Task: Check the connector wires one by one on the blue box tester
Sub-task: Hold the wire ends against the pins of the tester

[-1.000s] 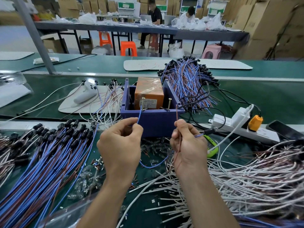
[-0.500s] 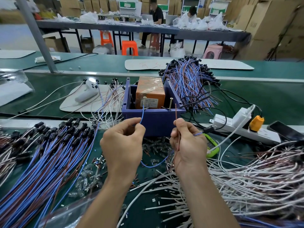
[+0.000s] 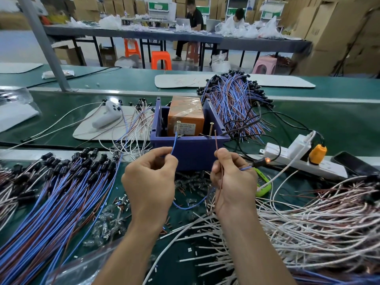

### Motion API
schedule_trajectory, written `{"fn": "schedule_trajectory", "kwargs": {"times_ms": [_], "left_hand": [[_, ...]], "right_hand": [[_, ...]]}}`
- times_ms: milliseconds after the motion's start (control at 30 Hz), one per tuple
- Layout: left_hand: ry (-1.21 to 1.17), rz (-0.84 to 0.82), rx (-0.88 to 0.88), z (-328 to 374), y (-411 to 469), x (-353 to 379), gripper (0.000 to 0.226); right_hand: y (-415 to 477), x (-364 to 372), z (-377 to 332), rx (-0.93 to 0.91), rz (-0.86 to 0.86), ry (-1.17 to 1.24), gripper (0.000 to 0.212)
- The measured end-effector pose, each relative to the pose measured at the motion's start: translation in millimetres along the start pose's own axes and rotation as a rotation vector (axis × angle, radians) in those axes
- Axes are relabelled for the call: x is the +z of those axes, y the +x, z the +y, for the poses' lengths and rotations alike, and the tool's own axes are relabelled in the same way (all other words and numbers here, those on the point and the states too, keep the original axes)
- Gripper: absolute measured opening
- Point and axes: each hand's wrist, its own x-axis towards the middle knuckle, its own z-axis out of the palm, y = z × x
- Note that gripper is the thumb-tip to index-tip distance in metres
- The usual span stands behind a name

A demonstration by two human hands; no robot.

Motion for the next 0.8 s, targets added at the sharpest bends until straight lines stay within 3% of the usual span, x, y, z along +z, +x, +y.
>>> {"fn": "schedule_trajectory", "kwargs": {"times_ms": [233,433,533,633,700,800], "left_hand": [[0.032,0.055,-0.024,-1,0,0,0.024],[-0.212,0.087,-0.05,9,-6,-3,0.011],[-0.33,-0.156,-0.123,18,-8,-2,0.016],[-0.57,-0.422,-0.428,29,-12,4,0.008],[-0.66,-0.597,-0.569,34,-15,2,0.026],[-0.576,-0.781,-0.517,39,-17,-5,0.033]], "right_hand": [[-5,-2,-4,0.041,-0.038,0.021,0.023],[-15,3,-23,0.161,-0.282,-0.132,0.029],[-23,7,-29,0.211,-0.365,-0.237,0.028],[-27,9,-34,0.238,-0.305,-0.205,0.028],[-31,5,-43,0.175,-0.271,-0.278,0.024],[-45,-7,-65,0.101,-0.301,-0.374,0.018]]}}
